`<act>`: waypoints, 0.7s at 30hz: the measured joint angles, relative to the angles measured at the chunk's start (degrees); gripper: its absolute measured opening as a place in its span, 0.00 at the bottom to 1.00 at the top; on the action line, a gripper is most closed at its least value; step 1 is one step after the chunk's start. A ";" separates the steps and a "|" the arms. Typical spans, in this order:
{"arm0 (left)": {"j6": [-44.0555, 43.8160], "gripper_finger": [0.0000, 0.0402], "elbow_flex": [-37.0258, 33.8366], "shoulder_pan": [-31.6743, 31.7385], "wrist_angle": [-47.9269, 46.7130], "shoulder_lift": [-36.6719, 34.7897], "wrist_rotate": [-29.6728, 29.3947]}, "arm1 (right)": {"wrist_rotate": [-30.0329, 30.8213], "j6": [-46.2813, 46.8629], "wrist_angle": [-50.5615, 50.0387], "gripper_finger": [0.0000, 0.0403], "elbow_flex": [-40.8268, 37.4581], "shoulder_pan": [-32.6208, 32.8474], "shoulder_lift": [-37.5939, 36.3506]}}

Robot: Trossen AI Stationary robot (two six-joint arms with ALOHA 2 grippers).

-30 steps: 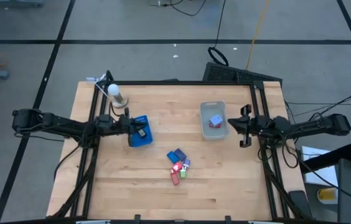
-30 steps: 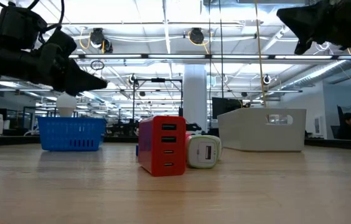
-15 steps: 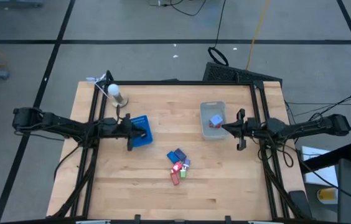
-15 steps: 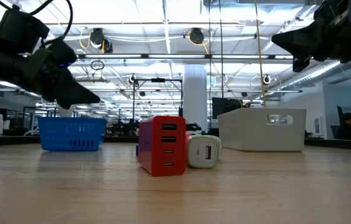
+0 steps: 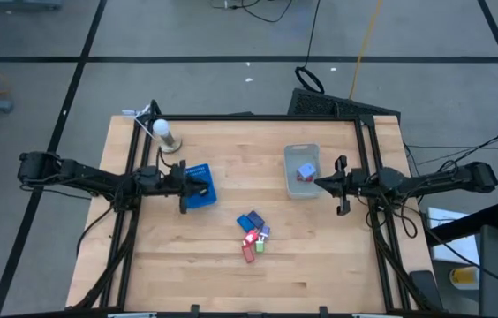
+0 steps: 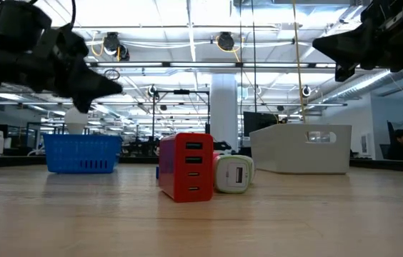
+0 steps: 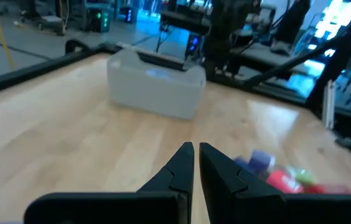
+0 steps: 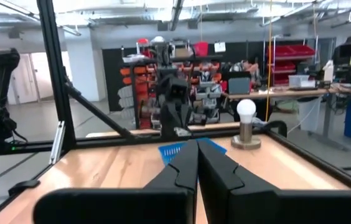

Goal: Pick & Place Office items
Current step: Put the left blue digital timer into the blue bin

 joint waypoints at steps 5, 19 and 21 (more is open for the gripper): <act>1.13 0.06 7.91 -2.69 -9.04 0.00 1.73 | 0.04 -0.10 -0.09 0.01 0.00 0.00 0.17; -3.62 0.06 36.43 -16.17 -48.08 5.49 -9.55 | 0.26 1.64 -0.07 0.01 0.00 0.00 0.75; -4.23 0.06 37.89 -17.34 -49.16 7.87 -10.69 | 0.26 2.17 -0.08 0.01 0.00 0.00 0.82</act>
